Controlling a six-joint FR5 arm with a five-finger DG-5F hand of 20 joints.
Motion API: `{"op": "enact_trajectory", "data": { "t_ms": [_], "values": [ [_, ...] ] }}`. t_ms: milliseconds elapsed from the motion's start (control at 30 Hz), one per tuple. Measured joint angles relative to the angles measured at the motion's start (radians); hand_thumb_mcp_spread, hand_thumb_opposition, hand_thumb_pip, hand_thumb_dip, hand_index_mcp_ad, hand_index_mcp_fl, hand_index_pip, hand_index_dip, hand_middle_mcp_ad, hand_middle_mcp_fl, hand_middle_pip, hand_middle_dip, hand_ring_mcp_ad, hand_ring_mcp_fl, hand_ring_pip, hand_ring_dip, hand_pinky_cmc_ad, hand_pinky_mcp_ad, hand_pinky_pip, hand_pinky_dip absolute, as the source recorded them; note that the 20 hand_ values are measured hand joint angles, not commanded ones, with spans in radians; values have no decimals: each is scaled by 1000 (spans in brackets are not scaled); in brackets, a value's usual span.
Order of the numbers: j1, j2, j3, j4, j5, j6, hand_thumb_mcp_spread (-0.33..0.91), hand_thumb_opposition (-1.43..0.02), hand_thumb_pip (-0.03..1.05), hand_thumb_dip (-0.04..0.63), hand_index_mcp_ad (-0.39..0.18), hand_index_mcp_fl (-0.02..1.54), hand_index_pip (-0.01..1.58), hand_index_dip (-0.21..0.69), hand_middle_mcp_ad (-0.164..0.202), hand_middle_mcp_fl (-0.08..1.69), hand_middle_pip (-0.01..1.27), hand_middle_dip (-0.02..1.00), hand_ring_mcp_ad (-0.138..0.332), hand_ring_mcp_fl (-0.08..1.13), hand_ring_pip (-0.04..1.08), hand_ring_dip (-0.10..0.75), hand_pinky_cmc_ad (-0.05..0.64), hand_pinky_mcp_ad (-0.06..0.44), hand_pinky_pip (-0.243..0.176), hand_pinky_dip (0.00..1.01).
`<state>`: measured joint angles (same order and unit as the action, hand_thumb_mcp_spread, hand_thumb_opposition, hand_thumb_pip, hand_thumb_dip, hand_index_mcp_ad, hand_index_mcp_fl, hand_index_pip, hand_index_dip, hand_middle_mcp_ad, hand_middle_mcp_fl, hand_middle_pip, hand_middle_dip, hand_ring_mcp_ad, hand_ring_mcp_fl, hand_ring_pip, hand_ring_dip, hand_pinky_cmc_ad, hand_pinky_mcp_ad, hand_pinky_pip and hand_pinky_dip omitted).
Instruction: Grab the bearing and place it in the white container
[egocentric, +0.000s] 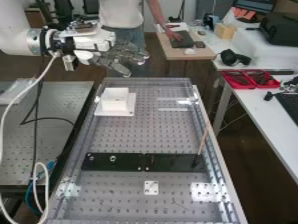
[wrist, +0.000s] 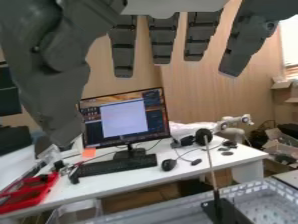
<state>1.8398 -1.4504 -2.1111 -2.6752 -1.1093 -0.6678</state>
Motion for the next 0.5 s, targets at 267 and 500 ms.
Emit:
{"op": "enact_trajectory", "data": {
  "t_ms": [267,500],
  "values": [
    [-82,-18,87,-13,-50,-43,288,-763,565,223,-122,206,209,91,77,-7,138,138,136,-3,91,59,363,288,-89,340],
    [-108,-17,134,-89,-91,-41,288,-763,565,223,-122,216,147,91,77,-5,138,138,134,-3,87,59,363,288,-89,340]
  ]
}}
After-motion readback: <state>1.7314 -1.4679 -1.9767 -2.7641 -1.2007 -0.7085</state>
